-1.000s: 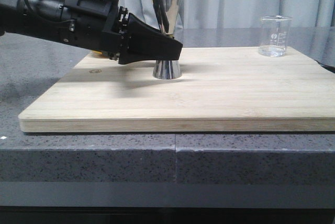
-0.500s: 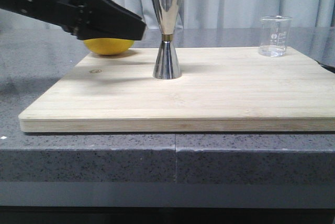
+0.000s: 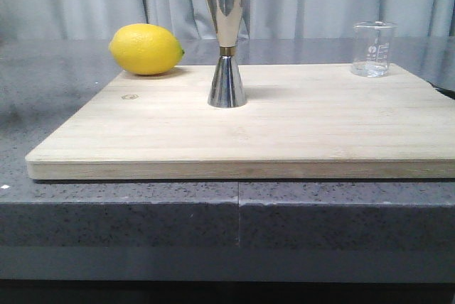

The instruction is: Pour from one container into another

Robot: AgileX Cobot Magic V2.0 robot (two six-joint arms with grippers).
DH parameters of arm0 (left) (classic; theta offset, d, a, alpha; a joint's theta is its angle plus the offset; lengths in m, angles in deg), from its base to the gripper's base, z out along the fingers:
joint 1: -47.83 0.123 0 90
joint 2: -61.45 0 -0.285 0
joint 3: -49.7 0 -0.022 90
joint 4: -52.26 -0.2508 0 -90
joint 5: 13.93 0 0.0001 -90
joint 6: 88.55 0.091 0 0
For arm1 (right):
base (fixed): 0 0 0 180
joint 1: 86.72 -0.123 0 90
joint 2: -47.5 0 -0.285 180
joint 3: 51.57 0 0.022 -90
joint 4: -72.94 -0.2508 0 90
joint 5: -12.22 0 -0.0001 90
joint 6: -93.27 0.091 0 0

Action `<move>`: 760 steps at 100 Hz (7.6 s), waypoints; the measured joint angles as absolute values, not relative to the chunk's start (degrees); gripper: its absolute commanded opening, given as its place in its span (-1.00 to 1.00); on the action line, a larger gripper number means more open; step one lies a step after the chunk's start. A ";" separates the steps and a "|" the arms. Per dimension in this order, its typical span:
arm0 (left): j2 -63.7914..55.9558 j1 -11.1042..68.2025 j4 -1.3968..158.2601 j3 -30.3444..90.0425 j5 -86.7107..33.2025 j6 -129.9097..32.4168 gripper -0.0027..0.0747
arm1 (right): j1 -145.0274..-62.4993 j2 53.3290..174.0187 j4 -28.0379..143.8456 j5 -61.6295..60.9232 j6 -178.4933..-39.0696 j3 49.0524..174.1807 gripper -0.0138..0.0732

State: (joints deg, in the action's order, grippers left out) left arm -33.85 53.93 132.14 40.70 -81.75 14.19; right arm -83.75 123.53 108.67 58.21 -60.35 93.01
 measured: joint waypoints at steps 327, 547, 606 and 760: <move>37.47 44.01 137.68 -12.71 -16.55 -5.54 -0.99 | -80.40 68.05 108.76 16.22 -60.21 64.48 -0.84; 41.00 43.14 138.57 -23.44 -10.07 -6.09 -0.99 | -80.40 68.05 110.62 18.93 -57.93 57.78 -0.84; 51.16 43.98 48.99 -27.66 -22.01 -94.73 -0.99 | -80.40 68.05 110.62 18.93 -57.93 57.78 -0.84; 54.01 43.98 43.70 -27.82 -18.97 -95.51 -0.99 | -80.40 68.05 110.62 18.90 -57.93 57.69 -0.84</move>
